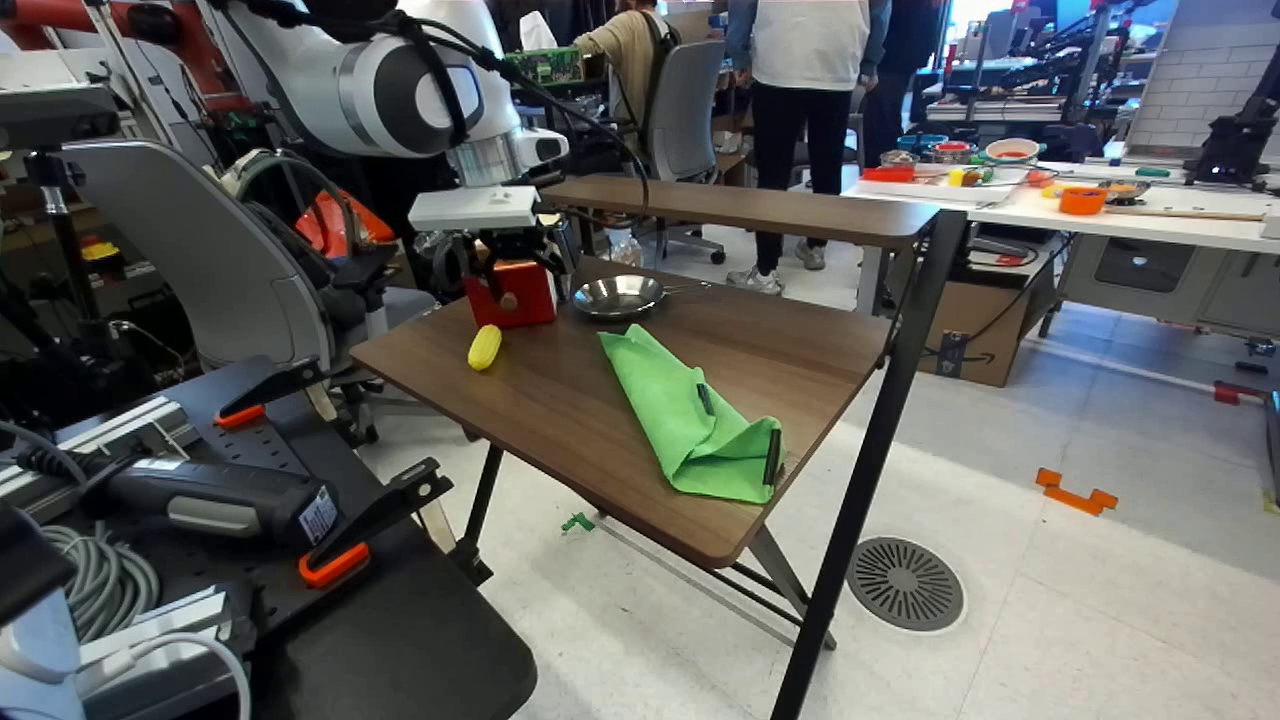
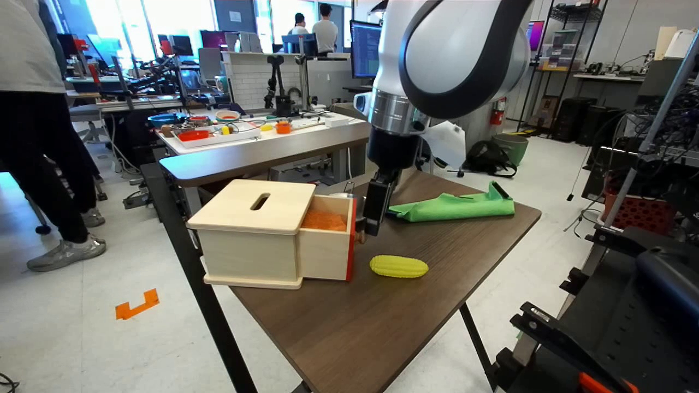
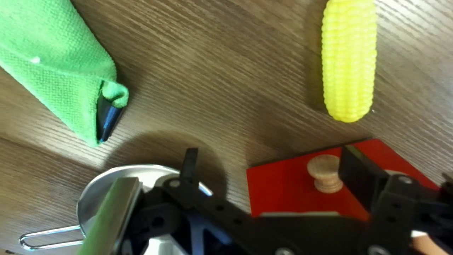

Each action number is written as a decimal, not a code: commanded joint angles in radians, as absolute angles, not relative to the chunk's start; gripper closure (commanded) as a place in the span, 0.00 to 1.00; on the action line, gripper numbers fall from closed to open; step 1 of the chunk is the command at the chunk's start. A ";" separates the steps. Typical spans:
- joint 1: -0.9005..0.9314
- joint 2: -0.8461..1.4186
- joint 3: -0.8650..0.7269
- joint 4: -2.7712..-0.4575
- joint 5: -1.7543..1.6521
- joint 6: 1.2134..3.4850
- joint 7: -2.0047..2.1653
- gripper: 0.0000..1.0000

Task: Open the chest drawer

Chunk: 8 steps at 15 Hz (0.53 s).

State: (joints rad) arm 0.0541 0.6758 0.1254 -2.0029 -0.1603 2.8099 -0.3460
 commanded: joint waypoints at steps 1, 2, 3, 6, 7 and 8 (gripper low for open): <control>0.035 0.567 0.157 -2.068 -0.143 2.795 -0.322 0.00; 0.023 0.536 0.180 -2.082 -0.123 2.791 -0.324 0.00; 0.005 0.511 0.208 -2.091 -0.098 2.783 -0.331 0.00; 0.023 0.540 0.204 -2.051 -0.079 2.764 -0.332 0.00; 0.021 0.519 0.217 -2.056 -0.060 2.735 -0.333 0.00; 0.021 0.505 0.222 -2.061 -0.049 2.723 -0.334 0.00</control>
